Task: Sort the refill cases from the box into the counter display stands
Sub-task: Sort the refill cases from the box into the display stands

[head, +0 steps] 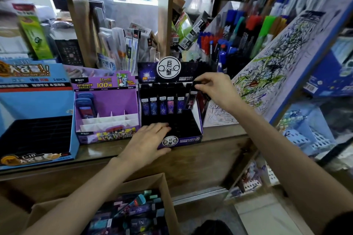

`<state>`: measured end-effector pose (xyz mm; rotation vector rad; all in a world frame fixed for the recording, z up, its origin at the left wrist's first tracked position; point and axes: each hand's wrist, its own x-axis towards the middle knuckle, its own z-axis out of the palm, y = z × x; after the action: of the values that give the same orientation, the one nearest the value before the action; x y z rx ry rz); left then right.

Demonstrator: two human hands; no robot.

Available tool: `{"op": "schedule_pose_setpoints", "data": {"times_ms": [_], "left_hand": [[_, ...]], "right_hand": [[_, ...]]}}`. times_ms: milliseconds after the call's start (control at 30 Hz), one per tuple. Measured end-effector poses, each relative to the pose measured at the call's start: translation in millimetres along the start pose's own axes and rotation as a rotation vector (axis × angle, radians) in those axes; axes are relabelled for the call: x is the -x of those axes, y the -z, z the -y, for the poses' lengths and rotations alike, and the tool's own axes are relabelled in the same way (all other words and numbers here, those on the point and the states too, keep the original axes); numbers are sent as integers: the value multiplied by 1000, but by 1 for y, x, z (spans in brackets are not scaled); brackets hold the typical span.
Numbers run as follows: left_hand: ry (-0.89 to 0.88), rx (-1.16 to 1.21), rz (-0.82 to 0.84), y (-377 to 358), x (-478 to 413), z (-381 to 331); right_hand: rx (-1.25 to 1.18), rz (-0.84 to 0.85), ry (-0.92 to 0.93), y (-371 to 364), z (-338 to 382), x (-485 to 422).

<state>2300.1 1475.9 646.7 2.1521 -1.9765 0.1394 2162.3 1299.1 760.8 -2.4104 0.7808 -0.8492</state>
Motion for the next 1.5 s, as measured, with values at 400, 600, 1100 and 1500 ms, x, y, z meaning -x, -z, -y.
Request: {"op": "schedule_pose_setpoints", "data": {"times_ms": [400,600,1100,1500], "left_hand": [[-14,10,-27,-1,-1,1],[-19,18,-57,-3,0,2],[48,278,-264,18,43,-7],[517,463,158,-86,226,23]], "right_hand": [[106,92,79,-11,-1,2],[124,44,63,-19,-4,5],[390,35,178,-30,16,30],[-101,664,-102,-146,13,201]]}}
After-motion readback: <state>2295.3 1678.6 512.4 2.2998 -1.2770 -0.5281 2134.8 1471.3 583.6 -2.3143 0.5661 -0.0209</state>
